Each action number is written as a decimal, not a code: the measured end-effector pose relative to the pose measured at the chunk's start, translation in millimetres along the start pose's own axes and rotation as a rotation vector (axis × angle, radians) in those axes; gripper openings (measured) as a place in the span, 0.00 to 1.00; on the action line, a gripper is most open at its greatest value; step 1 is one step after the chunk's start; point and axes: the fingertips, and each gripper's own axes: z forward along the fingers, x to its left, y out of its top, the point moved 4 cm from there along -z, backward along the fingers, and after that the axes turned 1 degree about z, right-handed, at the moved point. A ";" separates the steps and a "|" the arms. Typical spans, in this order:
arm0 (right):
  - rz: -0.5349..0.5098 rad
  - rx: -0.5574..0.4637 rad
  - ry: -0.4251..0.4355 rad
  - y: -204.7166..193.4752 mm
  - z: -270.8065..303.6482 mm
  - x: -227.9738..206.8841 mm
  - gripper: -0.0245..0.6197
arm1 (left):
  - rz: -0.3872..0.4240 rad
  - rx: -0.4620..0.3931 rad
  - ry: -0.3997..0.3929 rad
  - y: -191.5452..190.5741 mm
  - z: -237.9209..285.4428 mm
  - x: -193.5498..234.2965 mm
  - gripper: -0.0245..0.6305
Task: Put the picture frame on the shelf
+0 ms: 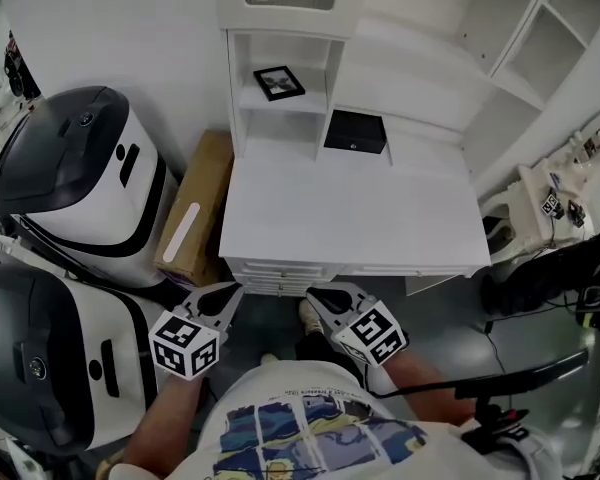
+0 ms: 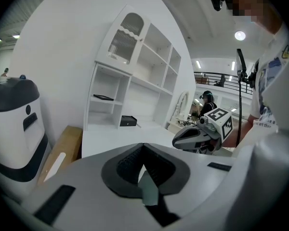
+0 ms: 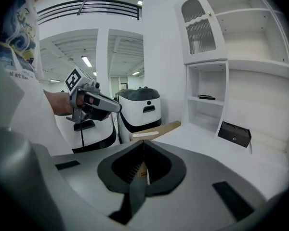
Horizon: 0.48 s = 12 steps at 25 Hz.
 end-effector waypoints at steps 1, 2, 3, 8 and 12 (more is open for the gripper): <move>0.000 0.001 -0.001 -0.5 -0.3 2.7 0.08 | 0.001 0.001 -0.004 -1.6 -1.5 -1.5 0.06; -0.002 0.002 -0.001 -0.4 0.0 5.1 0.08 | 0.001 0.002 -0.007 -3.2 -3.0 -2.7 0.06; -0.005 0.001 0.002 0.2 1.0 6.8 0.08 | 0.002 0.002 -0.008 -4.7 -4.5 -3.5 0.06; -0.032 -0.010 0.025 4.8 8.0 11.2 0.08 | -0.005 0.000 0.009 -13.7 -11.3 -5.4 0.06; -0.009 -0.005 0.025 5.6 3.5 21.1 0.08 | -0.004 0.005 -0.008 -18.3 -13.8 -10.1 0.06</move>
